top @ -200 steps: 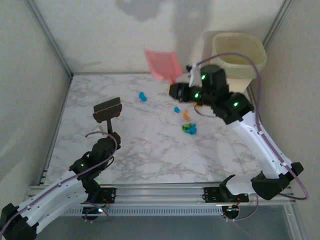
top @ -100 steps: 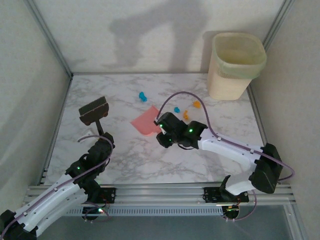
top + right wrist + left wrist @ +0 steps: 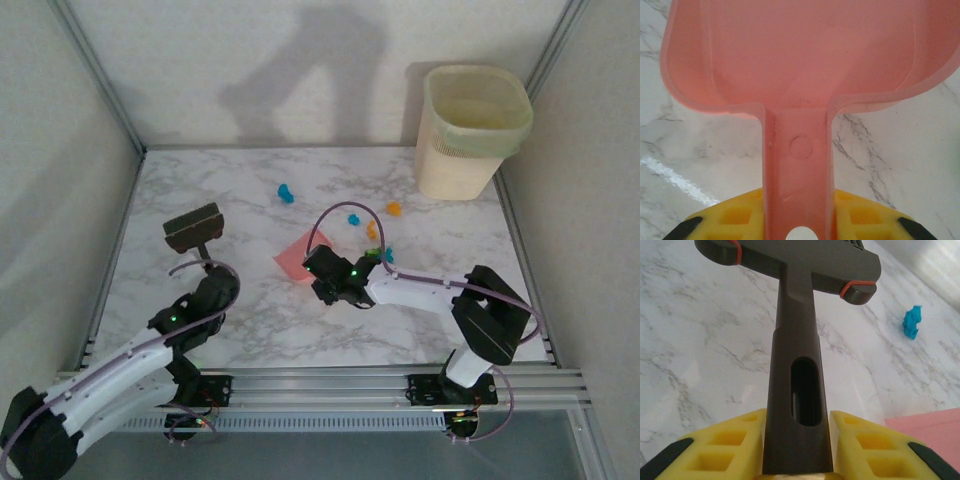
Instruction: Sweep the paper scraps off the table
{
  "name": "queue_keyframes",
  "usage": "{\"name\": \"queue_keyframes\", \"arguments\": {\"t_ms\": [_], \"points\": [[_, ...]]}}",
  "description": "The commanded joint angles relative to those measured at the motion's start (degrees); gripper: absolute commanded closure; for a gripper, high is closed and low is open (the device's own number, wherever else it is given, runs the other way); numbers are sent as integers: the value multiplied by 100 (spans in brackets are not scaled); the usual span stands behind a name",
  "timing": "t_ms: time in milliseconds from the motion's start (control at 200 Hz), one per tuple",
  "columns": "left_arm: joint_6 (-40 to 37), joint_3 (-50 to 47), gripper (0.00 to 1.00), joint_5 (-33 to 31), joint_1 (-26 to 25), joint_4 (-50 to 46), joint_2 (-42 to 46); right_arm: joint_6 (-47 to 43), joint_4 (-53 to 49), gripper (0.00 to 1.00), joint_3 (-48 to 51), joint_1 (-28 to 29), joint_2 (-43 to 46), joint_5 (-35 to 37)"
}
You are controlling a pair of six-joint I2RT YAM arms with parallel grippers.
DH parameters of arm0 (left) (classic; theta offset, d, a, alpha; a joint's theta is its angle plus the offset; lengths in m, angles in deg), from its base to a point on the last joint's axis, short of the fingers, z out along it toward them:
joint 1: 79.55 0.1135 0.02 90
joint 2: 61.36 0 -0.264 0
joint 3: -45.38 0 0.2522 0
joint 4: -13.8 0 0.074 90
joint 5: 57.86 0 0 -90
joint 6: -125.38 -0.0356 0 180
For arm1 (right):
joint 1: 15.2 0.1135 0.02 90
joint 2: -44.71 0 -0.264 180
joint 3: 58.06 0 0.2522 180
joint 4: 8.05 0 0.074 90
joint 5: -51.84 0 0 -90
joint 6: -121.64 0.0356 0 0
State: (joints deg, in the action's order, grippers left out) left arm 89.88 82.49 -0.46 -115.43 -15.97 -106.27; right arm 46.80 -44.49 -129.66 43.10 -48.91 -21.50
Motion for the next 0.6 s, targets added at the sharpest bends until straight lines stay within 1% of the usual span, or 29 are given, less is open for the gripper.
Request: {"name": "queue_keyframes", "arguments": {"t_ms": [0,50,155,220,275,395,516,596], "points": [[161,880,100,400,81,142,-647,451,174,100,-43,-146,-49,-10],[213,1278,100,644,89,105,-1071,494,165,100,-58,-205,-130,-271],[337,2028,100,1064,125,179,-1964,637,146,100,-104,-273,-280,-401],[392,2552,100,1397,277,156,-2548,707,143,100,-113,-333,-329,-589],[372,3045,100,1799,443,98,-3085,793,156,100,-99,-380,-340,-668],[232,4310,100,2442,762,-193,-4293,1015,308,100,-23,-495,-414,-1008],[-6,5462,100,3128,1080,-560,-5435,1123,220,100,-118,-502,-575,-972],[-104,6088,100,3434,1280,-736,-6041,1213,260,100,-107,-496,-606,-1001]]}}
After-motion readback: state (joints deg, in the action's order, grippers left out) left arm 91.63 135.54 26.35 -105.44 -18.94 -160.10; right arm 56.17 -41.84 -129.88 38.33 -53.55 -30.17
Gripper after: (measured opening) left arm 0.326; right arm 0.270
